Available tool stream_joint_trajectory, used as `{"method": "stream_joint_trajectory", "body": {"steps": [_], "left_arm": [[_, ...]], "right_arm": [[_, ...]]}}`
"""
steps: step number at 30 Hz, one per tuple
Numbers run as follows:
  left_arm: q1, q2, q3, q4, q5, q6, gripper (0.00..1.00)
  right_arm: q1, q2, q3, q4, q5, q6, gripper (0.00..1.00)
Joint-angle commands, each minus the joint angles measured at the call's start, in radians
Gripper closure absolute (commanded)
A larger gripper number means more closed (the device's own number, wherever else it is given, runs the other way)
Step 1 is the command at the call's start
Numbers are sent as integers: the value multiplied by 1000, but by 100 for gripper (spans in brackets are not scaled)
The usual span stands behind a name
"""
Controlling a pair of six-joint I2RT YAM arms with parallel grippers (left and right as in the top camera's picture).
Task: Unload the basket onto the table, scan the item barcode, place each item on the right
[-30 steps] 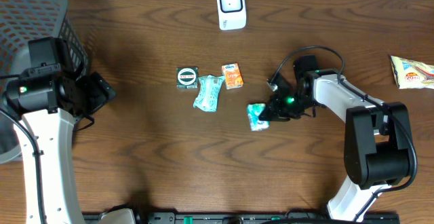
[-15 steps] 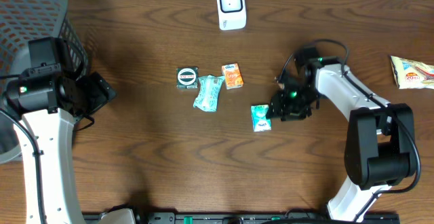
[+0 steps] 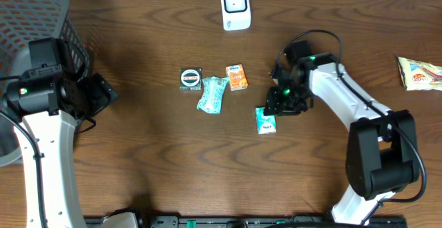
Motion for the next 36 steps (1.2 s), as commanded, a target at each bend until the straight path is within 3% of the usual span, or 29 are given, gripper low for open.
{"method": "stream_joint_trajectory", "body": {"steps": [1,24,36], "left_arm": [[3,-4,-2,-5,-16,-6,2],[3,-4,-2,-5,-16,-6,2],[3,-4,-2,-5,-16,-6,2]], "right_arm": [[42,-16,2,8,136,102,58],[95,-16,-88,108,206,150,58],[95,-16,-129,153,177,150,64]]}}
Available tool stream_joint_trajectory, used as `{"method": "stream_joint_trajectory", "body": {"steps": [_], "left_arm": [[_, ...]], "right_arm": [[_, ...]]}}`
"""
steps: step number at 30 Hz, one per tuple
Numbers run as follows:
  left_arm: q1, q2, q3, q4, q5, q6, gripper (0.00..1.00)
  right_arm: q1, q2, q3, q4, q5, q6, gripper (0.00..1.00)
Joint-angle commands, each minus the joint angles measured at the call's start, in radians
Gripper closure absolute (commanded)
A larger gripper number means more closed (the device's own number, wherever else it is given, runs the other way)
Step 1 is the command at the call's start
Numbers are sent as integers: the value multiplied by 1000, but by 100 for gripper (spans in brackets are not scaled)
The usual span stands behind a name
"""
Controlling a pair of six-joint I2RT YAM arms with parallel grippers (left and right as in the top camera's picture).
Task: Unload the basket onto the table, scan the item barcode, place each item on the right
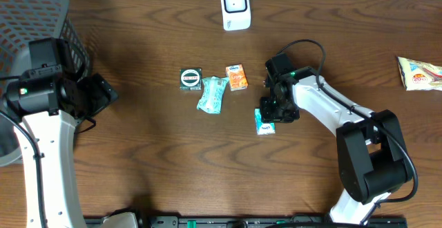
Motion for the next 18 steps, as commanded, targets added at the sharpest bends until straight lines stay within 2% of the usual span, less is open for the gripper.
{"method": "stream_joint_trajectory", "body": {"steps": [1,3,6,7,13,18], "left_arm": [[3,-4,-2,-5,-16,-6,2],[3,-4,-2,-5,-16,-6,2],[3,-4,-2,-5,-17,-6,2],[3,-4,-2,-5,-16,-6,3],[3,-4,-2,-5,-16,-6,2],[3,-4,-2,-5,-16,-6,2]], "right_arm": [[-2,-14,-17,0,2,11,70],[-2,-14,-17,2,5,11,83],[-2,-14,-18,6,5,11,92],[-2,-14,-18,6,5,11,99],[-21,-14,-18,8,-27,8,99],[-104,-14,-18,38,-293,-130,99]]}}
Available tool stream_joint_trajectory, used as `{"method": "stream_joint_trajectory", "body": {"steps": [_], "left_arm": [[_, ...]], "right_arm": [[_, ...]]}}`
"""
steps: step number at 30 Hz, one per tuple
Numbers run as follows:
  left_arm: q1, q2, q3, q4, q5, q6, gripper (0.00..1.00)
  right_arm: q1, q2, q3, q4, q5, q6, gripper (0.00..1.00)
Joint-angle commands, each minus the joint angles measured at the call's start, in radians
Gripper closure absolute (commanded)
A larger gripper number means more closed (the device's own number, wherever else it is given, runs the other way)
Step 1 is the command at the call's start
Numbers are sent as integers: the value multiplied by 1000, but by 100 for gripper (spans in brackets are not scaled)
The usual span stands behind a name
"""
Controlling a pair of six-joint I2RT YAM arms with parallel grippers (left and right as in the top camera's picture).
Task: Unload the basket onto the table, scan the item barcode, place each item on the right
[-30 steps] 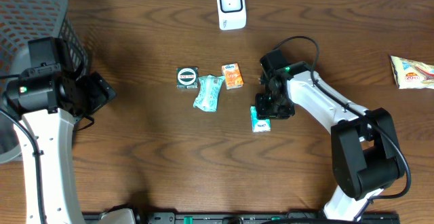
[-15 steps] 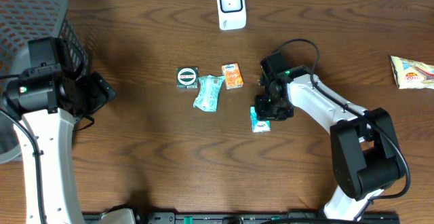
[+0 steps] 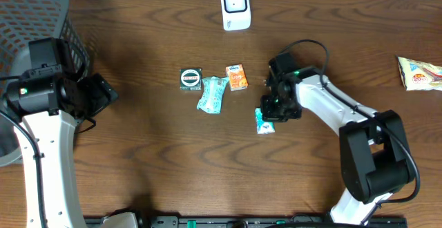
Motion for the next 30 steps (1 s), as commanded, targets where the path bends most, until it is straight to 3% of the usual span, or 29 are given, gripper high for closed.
{"method": "stream_joint_trajectory", "body": {"steps": [1,11,25,30], "left_arm": [[3,-4,-2,-5,-16,-6,2],[3,-4,-2,-5,-16,-6,2],[3,-4,-2,-5,-16,-6,2],[3,-4,-2,-5,-16,-6,2]], "right_arm": [[-69,-8,-10,22,-247,-121,99],[-240,-8,-10,35,-907,-407,99],[-306,-8,-10,129,-1279,-474,99],[-292,-8,-10,161,-1279,-447,99]]}}
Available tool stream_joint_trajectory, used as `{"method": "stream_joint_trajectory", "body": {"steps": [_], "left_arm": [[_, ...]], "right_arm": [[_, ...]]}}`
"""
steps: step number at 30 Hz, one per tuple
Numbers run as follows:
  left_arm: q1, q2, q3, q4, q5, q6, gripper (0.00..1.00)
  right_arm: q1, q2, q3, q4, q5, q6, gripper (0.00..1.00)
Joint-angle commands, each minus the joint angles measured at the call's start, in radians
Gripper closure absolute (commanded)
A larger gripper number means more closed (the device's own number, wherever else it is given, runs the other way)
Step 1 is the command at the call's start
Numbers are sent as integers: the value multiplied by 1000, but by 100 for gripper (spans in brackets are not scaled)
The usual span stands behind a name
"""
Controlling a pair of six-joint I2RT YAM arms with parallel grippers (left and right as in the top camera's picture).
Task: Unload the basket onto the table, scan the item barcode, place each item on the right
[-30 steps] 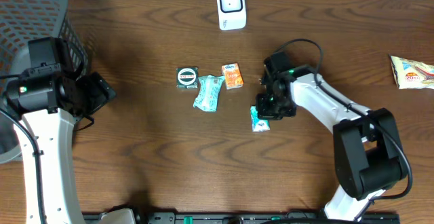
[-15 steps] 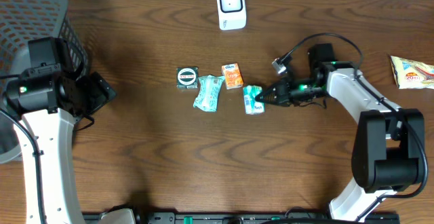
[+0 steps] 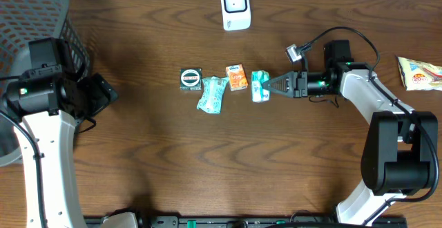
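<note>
A small teal-and-white packet (image 3: 259, 86) stands on end just right of an orange box (image 3: 237, 77), in the overhead view. My right gripper (image 3: 268, 86) reaches in from the right, pointing left, and is shut on the packet's right side. A white barcode scanner (image 3: 235, 7) stands at the table's far edge, up and left of the packet. My left gripper (image 3: 102, 93) hangs at the far left, away from all items; its jaws are too dark to read.
Left of the orange box lie a pale teal pouch (image 3: 212, 94) and a dark square packet (image 3: 190, 79). A yellow snack bag (image 3: 420, 73) lies at the right edge. A grey mesh basket (image 3: 41, 14) fills the back left corner.
The teal packet was lying flat below and to the right of the orange box under my right gripper. Now the gripper holds it next to the orange box, with the arm stretched in from the right.
First my right gripper stood just right of the teal packet lying on the table. Then it was over the packet's upper end, and stayed there. Now the packet is in its grip, farther back, beside the orange box. The left arm has not moved.
</note>
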Motion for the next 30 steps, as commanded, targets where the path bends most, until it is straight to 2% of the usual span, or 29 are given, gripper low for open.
{"method": "stream_joint_trajectory", "body": {"steps": [1,13,22,30], "left_arm": [[3,-4,-2,-5,-16,-6,2],[3,-4,-2,-5,-16,-6,2],[3,-4,-2,-5,-16,-6,2],[3,-4,-2,-5,-16,-6,2]], "right_arm": [[13,-8,-5,4,-79,-2,99],[62,-8,-5,9,-79,22,99],[68,-8,-5,178,-79,181,99],[73,-8,-5,191,-79,190,99]]}}
